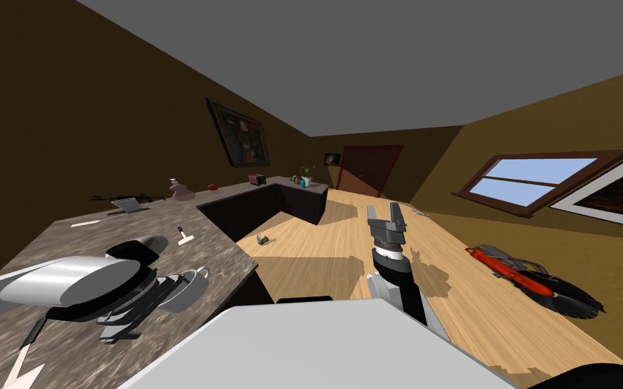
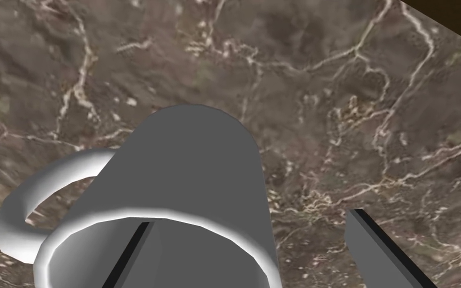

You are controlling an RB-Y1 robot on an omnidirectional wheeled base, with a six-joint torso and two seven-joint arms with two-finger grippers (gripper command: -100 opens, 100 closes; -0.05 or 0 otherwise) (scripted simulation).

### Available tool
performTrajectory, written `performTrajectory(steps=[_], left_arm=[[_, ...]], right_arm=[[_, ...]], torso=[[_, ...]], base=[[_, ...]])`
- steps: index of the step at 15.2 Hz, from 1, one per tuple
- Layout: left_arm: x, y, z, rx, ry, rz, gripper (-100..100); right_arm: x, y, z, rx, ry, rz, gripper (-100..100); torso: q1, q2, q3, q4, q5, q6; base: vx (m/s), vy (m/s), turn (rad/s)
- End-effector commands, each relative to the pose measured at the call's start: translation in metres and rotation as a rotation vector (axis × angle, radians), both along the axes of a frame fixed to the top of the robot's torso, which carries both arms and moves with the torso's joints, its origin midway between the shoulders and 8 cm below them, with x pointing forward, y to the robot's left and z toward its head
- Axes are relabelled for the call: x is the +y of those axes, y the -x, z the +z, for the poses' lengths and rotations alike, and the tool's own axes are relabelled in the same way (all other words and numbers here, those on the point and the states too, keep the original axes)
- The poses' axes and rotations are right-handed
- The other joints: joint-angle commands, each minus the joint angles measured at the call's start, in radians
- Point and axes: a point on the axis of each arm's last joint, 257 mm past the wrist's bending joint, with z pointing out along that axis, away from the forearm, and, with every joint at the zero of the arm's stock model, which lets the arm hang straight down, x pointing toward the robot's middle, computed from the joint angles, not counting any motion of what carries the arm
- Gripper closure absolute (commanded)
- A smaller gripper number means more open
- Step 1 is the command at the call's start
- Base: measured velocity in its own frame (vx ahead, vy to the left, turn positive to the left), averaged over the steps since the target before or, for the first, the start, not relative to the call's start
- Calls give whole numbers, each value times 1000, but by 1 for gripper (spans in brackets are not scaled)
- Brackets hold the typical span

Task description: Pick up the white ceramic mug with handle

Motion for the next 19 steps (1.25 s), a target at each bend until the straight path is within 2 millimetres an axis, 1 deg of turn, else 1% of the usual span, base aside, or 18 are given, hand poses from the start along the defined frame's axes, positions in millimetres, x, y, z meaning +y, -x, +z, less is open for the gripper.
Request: performTrajectory(steps=[1, 2, 3, 7, 8, 9, 12, 13, 16, 19], left_arm=[[-6, 2, -4, -1, 5, 11, -100], [-2, 1, -2, 0, 2, 4, -100], [-3, 0, -2, -2, 3, 7, 100], [-2, 1, -2, 1, 2, 6, 100], [6, -4, 4, -3, -3, -7, 100], [6, -4, 4, -3, -3, -7, 100], [16, -8, 12, -3, -4, -23, 100], [16, -8, 12, -3, -4, -23, 100], [24, -10, 19, -1, 1, -38, 100], [25, -11, 19, -6, 1, -38, 100]], right_arm=[[0, 0, 0, 0, 0, 0, 0], [0, 0, 0, 0, 0, 0, 0], [0, 0, 0, 0, 0, 0, 0], [0, 0, 0, 0, 0, 0, 0], [0, 0, 0, 0, 0, 0, 0], [0, 0, 0, 0, 0, 0, 0], [0, 0, 0, 0, 0, 0, 0], [0, 0, 0, 0, 0, 0, 0], [0, 0, 0, 0, 0, 0, 0], [0, 0, 0, 0, 0, 0, 0]], torso=[[0, 0, 0, 0, 0, 0], [0, 0, 0, 0, 0, 0], [-1, 0, 0, 0, 0, 0], [-3, -2, -1, 0, 0, 0], [-3, -1, 0, 0, 0, 0], [-4, -2, 0, 1, -1, -1], [-8, -3, -1, 1, -2, -1], [-9, -3, -1, 1, -2, -1], [-9, -2, -1, 1, -2, -1], [-8, -2, -1, 0, -2, -1]], base=[[-13, 45, -53], [-9, 28, -26], [-3, 11, -3], [0, 1, 0], [15, -39, 83], [26, -64, 109], [31, -72, 87], [22, -67, 57], [19, -57, 57], [12, -40, 44]])
